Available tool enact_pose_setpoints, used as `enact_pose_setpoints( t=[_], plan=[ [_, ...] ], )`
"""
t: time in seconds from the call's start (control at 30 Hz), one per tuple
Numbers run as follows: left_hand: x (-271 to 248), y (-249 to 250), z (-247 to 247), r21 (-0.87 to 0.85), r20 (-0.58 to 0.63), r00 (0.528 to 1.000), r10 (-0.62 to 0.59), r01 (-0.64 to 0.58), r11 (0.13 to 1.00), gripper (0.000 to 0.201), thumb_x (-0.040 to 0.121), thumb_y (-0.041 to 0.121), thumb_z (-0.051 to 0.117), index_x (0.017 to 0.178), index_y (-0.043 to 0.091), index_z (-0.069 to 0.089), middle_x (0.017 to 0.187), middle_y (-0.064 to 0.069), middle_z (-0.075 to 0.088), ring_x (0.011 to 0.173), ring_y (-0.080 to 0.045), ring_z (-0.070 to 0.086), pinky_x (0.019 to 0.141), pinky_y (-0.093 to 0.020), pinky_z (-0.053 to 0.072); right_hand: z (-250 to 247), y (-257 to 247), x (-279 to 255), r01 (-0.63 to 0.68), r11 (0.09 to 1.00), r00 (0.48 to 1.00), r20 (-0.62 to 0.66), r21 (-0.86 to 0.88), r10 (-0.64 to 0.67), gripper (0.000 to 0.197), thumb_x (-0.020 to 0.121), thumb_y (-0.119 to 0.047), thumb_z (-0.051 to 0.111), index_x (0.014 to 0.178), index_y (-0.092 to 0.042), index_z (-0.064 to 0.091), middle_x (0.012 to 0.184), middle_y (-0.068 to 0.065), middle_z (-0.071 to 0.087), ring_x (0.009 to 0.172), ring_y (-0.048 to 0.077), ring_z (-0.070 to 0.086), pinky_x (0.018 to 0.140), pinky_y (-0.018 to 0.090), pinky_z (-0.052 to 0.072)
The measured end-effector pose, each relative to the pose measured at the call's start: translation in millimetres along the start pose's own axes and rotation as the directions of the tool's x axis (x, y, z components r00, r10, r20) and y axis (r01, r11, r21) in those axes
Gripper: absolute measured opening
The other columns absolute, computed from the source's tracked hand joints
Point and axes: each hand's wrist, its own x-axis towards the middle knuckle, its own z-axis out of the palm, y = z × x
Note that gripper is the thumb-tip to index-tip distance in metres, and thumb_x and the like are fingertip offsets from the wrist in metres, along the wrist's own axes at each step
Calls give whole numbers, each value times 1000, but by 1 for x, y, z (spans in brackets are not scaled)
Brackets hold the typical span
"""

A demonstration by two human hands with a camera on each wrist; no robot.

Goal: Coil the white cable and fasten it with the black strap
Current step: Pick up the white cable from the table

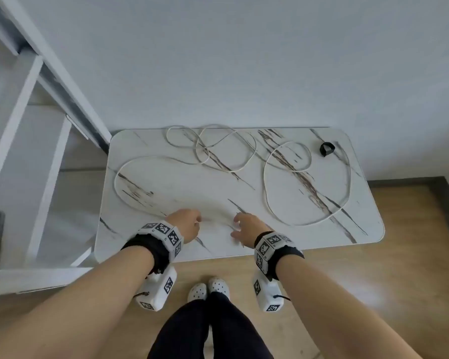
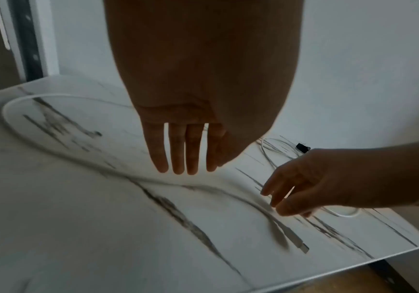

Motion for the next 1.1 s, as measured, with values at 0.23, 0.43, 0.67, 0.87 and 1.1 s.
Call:
enact_pose_setpoints(
  t=[0.23, 0.43, 0.67, 0.87, 1.1],
  plan=[
    [2, -11, 12, -25, 40, 999, -32, 33, 999, 33, 97, 17, 40, 126, 15, 56, 130, -6, 59, 116, -23, 56, 97, -34, 45, 13, -1, 6, -6, 1000, 998, -56, -22, 5, 29, 82, 0, 49, 109, -10, 50, 109, 12, 61, 94, 32, 61, 81, 42, 52],
    [1, -15, 8, -66, 24, 999, -39, 40, 997, 32, 97, 16, 39, 123, 14, 58, 128, -8, 60, 115, -23, 57, 96, -32, 46, 9, -3, 8, -58, 996, 998, -19, -64, 57, 27, 83, -2, 50, 110, -9, 52, 110, 13, 62, 98, 32, 61, 77, 37, 50],
    [-2, -18, 4, -120, 6, 1000, -19, 20, 993, 33, 96, 15, 39, 123, 15, 59, 128, -7, 61, 116, -22, 57, 96, -29, 44, 15, -10, 6, -69, 992, 997, -41, -105, 65, 23, 84, 5, 44, 105, -6, 48, 112, 16, 61, 84, 28, 52, 70, 33, 42],
    [-9, -15, -9, -144, -13, 999, -29, 27, 989, 31, 96, 16, 41, 120, 14, 60, 125, -8, 63, 112, -22, 59, 93, -29, 46, -6, -14, 10, -118, 990, 992, -36, 73, 120, 23, 82, -2, 55, 102, -5, 66, 104, 14, 68, 94, 30, 66, 81, 35, 57],
    [-23, -6, -44, -293, -69, 997, -37, 15, 956, 27, 93, 13, 45, 112, 11, 64, 109, -9, 62, 100, -25, 61, 82, -27, 45, -55, -31, -9, -27, 902, 997, -48, 430, 53, 20, 75, 4, 68, 63, -12, 63, 72, 10, 63, 68, 23, 64, 74, 38, 60]
  ],
)
